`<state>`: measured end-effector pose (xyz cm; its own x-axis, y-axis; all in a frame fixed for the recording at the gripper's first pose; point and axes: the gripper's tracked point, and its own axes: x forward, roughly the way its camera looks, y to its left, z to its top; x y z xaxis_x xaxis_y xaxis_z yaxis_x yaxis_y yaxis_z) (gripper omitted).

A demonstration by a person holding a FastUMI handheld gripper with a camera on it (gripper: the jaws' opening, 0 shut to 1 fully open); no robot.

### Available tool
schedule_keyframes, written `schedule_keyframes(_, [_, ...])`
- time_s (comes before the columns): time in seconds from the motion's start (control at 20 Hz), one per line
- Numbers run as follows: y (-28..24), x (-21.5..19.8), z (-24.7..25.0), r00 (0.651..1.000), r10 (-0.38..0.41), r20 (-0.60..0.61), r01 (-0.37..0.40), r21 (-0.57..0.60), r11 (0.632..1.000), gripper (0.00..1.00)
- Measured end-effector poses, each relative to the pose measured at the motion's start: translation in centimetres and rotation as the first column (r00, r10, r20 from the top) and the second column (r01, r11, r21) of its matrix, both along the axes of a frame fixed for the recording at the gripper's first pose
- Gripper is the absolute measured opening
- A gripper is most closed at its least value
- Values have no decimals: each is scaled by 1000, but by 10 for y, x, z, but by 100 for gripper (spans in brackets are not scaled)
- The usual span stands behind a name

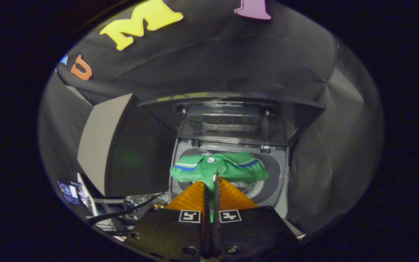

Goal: Put the clothes into the washing machine and then close the washing machine lid.

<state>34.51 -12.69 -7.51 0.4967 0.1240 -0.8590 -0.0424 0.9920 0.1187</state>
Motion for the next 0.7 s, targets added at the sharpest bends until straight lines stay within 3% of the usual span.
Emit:
schedule_keyframes(0.3, [2, 12, -58, 999, -29, 18, 29, -5, 1000, 6])
schedule_keyframes(0.7, [1, 21, -138, 989, -145, -4, 145, 44, 988, 5])
